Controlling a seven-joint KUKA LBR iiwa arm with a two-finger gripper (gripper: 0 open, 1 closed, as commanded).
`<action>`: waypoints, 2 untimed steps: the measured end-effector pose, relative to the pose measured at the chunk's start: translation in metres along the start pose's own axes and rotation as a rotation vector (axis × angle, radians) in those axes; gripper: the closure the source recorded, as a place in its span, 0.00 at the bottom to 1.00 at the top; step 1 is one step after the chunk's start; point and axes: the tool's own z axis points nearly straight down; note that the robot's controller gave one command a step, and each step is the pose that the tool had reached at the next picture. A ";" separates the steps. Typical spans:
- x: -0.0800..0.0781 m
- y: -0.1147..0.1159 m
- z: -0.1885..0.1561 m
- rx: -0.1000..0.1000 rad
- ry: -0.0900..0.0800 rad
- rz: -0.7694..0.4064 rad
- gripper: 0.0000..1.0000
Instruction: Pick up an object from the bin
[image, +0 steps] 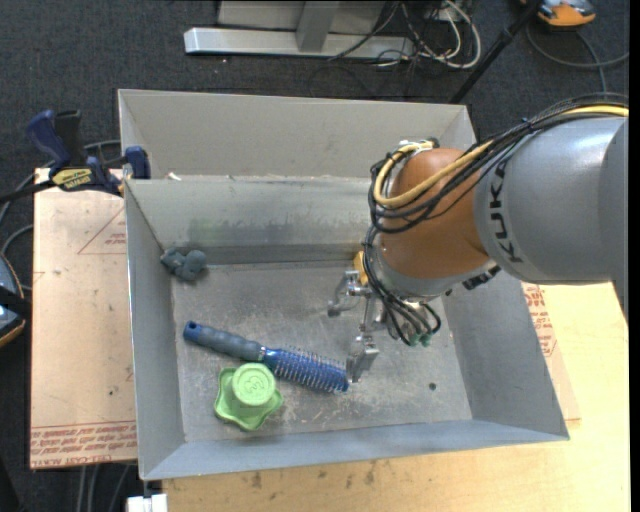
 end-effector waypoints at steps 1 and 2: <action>0.032 0.013 0.070 0.004 -0.014 0.032 0.00; 0.030 0.013 0.066 0.003 -0.018 0.031 1.00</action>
Offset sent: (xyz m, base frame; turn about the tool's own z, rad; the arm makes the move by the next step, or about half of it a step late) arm -0.0363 0.0098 -0.0719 0.0319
